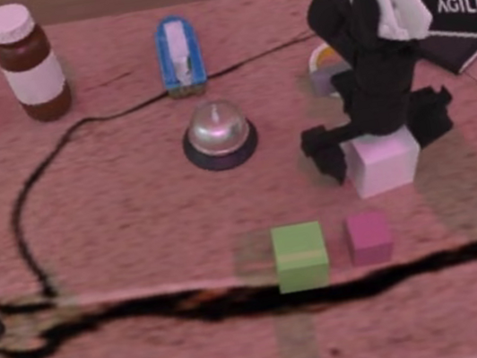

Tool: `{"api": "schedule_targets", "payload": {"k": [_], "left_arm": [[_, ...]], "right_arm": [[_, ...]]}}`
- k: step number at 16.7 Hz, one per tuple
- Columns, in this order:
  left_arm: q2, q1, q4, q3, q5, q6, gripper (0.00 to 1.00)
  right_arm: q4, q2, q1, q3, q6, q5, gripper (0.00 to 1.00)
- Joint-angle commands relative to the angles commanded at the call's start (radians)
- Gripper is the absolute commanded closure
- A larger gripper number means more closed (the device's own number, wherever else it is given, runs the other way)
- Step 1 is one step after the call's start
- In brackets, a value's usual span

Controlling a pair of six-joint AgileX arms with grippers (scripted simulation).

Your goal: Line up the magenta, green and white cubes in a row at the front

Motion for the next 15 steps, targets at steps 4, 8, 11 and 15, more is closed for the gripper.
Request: {"api": "schedule_targets", "payload": {"k": [4, 8, 11, 15], "left_arm": [[0.0, 0.0, 0.0, 0.0, 0.0, 0.0, 0.0], [0.0, 0.0, 0.0, 0.0, 0.0, 0.0, 0.0], [0.0, 0.0, 0.0, 0.0, 0.0, 0.0, 0.0], [0.0, 0.0, 0.0, 0.0, 0.0, 0.0, 0.0]], "right_arm": [[0.0, 0.0, 0.0, 0.0, 0.0, 0.0, 0.6], [0.0, 0.0, 0.0, 0.0, 0.0, 0.0, 0.9], [0.0, 0.0, 0.0, 0.0, 0.0, 0.0, 1.0], [0.0, 0.0, 0.0, 0.0, 0.0, 0.0, 1.0]]}}
